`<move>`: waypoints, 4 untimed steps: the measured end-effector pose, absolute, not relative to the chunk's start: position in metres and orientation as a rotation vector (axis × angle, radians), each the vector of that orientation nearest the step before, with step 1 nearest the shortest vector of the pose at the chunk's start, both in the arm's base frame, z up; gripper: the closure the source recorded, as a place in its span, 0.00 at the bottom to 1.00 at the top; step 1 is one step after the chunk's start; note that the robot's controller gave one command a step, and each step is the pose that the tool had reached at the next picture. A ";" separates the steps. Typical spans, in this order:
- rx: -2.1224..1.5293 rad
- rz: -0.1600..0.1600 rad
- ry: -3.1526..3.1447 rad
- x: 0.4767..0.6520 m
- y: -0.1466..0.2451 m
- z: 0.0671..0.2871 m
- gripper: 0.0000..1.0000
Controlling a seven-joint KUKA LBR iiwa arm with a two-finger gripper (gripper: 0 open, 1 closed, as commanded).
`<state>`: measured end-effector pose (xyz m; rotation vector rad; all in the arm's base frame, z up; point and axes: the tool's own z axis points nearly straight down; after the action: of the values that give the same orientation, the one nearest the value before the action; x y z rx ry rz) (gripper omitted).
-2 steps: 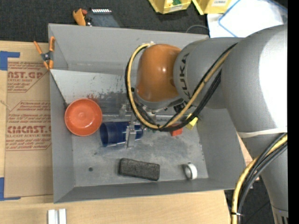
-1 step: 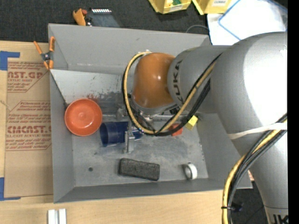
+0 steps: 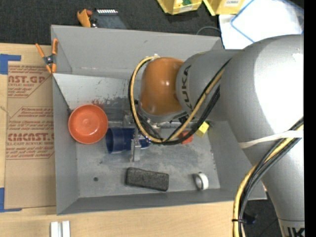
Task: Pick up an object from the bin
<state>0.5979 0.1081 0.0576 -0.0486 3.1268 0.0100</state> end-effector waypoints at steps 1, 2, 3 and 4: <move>-0.226 0.008 3.122 0.588 0.141 0.069 1.00; -0.226 0.008 3.121 0.588 0.141 0.070 1.00; -0.226 0.009 3.121 0.588 0.141 0.077 1.00; -0.226 0.009 3.124 0.587 0.142 0.103 1.00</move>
Offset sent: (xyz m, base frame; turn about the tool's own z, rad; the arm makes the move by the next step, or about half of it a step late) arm 0.0000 0.0000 0.0000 0.0000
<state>0.5872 0.1416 0.1033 -0.2261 3.1242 0.0090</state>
